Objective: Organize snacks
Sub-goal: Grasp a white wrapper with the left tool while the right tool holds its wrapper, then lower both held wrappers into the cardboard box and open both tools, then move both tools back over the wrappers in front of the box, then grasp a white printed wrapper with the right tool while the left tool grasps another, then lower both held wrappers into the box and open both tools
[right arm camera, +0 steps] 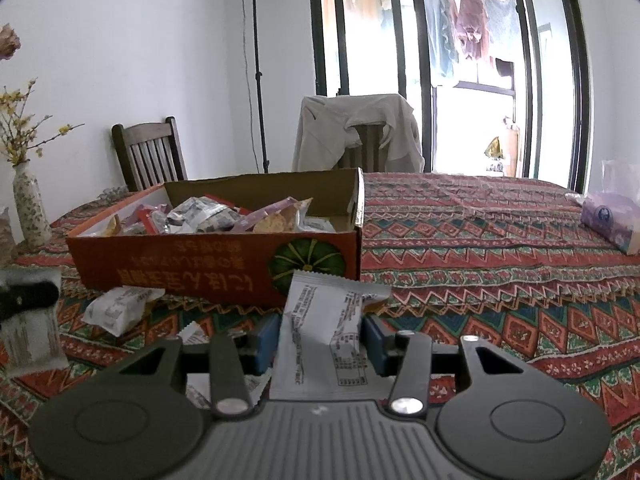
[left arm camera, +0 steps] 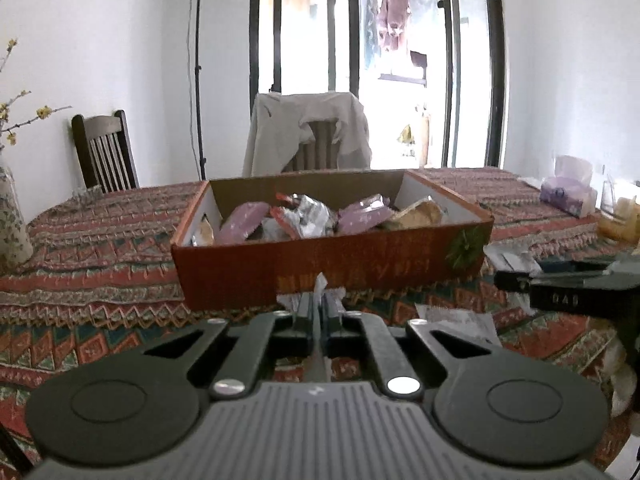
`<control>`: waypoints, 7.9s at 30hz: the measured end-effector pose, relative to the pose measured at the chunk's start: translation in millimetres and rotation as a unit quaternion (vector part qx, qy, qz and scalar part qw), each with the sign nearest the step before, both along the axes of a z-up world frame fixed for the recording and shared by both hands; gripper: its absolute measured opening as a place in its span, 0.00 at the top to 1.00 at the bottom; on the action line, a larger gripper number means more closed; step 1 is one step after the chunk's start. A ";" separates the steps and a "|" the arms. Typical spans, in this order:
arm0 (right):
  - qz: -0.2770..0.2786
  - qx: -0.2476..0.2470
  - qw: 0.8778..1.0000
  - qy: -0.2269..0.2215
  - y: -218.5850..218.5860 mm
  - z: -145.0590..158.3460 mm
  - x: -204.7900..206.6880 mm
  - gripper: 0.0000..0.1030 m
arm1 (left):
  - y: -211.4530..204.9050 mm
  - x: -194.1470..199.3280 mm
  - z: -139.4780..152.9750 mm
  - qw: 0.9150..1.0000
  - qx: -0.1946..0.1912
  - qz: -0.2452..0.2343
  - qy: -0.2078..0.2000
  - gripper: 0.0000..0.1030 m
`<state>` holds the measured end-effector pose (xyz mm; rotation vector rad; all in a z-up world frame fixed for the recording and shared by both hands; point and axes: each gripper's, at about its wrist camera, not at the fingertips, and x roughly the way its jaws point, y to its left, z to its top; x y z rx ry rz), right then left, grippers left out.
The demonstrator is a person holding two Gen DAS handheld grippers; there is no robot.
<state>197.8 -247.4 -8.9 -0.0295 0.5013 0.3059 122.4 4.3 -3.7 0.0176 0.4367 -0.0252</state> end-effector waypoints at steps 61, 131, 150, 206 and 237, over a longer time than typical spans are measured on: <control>0.015 0.005 0.995 -0.094 83.3 31.5 115.0 0.00 | 50.2 142.0 29.9 0.981 -0.079 0.143 -0.103 0.00; 0.063 -0.068 0.990 0.105 62.6 -15.7 6.9 0.00 | 63.1 12.9 -33.1 0.986 -0.081 0.127 0.066 0.00; 0.098 -0.068 0.987 0.107 64.7 -21.0 33.6 0.00 | 66.2 23.9 -39.4 0.983 -0.094 0.124 0.098 0.00; 0.009 -0.028 0.999 -0.034 -1.3 1.4 6.2 0.57 | -17.5 103.0 -29.9 0.981 -0.034 0.107 0.158 0.57; 0.036 -0.045 0.987 -0.147 42.5 60.0 29.4 0.57 | -6.1 85.6 54.9 0.996 -0.033 0.082 -0.022 0.58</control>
